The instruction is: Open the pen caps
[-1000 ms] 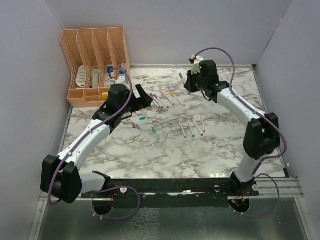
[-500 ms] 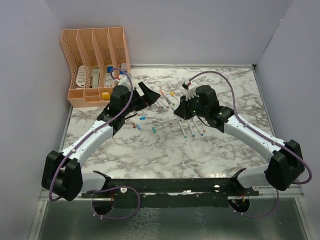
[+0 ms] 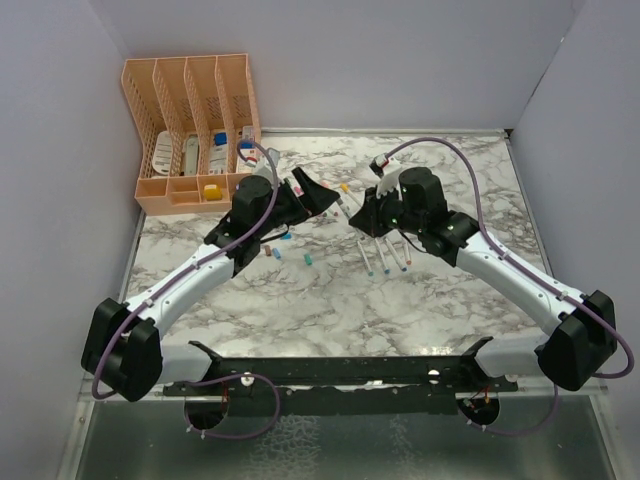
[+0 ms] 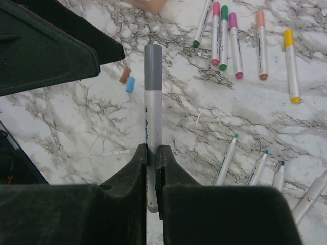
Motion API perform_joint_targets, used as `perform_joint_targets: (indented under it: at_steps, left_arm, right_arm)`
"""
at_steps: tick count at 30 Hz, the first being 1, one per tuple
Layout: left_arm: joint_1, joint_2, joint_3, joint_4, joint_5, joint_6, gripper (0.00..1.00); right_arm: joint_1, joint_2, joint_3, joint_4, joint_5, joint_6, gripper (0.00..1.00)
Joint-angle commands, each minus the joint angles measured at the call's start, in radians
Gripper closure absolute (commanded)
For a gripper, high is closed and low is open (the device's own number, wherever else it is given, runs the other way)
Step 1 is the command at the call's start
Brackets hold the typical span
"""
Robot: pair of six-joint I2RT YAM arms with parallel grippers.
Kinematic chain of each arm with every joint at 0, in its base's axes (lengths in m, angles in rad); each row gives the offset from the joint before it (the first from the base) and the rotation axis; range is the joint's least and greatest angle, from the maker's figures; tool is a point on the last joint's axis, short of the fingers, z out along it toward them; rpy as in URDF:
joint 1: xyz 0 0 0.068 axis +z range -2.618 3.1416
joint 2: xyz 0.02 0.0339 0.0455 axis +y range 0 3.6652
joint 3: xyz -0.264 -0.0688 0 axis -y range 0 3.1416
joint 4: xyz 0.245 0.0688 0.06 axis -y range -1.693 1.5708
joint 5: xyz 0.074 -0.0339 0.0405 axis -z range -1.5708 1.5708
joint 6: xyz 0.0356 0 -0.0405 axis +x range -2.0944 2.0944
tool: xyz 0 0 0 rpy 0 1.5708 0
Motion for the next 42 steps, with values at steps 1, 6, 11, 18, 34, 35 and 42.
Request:
perform_joint_targets:
  at_steps: [1,6,11,18,34,35,42]
  left_arm:
    - [-0.031,0.028,0.025,0.064,-0.002,-0.024,0.14]
    - [-0.052,0.067,0.039,0.079,0.001,-0.034,0.17]
    - [-0.055,0.090,0.049,0.099,-0.002,-0.039,0.23]
    - [-0.055,0.114,0.064,0.117,0.005,-0.044,0.36]
    - [-0.055,0.110,0.051,0.139,0.038,-0.046,0.79]
    - [-0.055,0.110,0.051,0.139,0.043,-0.045,0.82]
    - [-0.055,0.107,0.048,0.140,0.055,-0.043,1.00]
  right_arm:
    - [0.012,-0.020,0.026,0.002,-0.040,0.007,0.99]
    - [0.019,-0.024,0.026,0.014,-0.049,0.010,0.99]
    - [0.030,-0.024,0.032,0.016,-0.063,0.007,0.99]
    - [0.043,-0.027,0.033,0.010,-0.070,-0.002,0.99]
    - [0.052,-0.026,0.036,0.015,-0.056,0.004,0.99]
    - [0.052,-0.027,0.037,0.016,-0.055,0.003,0.98]
    - [0.052,-0.021,0.055,0.010,-0.047,0.005,0.59]
